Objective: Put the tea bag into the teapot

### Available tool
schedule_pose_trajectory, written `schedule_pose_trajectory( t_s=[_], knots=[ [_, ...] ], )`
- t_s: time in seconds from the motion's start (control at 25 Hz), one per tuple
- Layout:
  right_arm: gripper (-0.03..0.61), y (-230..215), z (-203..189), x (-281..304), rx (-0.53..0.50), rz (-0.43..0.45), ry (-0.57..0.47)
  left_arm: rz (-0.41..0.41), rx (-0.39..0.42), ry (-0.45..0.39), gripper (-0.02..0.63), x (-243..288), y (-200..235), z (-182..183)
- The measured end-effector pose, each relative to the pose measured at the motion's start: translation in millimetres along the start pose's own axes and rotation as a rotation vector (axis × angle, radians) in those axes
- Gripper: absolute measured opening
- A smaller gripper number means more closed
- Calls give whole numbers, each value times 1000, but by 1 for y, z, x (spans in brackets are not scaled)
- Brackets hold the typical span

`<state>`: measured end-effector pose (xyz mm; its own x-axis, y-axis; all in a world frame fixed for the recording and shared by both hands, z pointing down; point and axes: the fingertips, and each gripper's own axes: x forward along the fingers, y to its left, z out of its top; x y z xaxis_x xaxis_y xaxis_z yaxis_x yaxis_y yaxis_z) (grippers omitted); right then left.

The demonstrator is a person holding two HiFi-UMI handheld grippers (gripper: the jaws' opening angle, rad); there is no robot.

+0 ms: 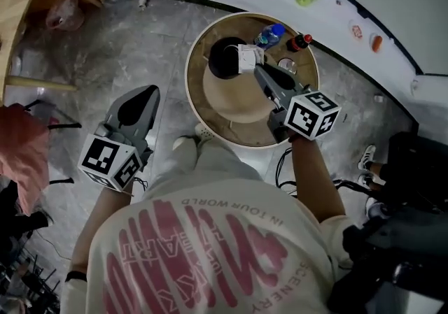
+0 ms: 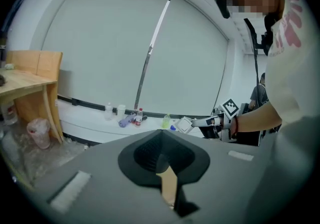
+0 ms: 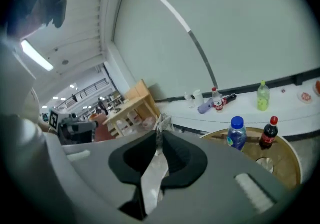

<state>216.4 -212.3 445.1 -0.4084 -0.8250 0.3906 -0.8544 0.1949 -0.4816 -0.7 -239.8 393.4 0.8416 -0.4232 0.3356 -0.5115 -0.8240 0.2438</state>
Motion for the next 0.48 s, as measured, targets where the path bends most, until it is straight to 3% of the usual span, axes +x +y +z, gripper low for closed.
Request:
schedule_pose_trajectory(
  t_s=[0.2,0.48],
  knots=[
    [44,-25,-19,35,-185,-34,170,66,-74,13,14,-3,4,2],
    [44,-42,-41,65,-286,-48,330,132,-91,16,14,-8,16,-4]
  ],
)
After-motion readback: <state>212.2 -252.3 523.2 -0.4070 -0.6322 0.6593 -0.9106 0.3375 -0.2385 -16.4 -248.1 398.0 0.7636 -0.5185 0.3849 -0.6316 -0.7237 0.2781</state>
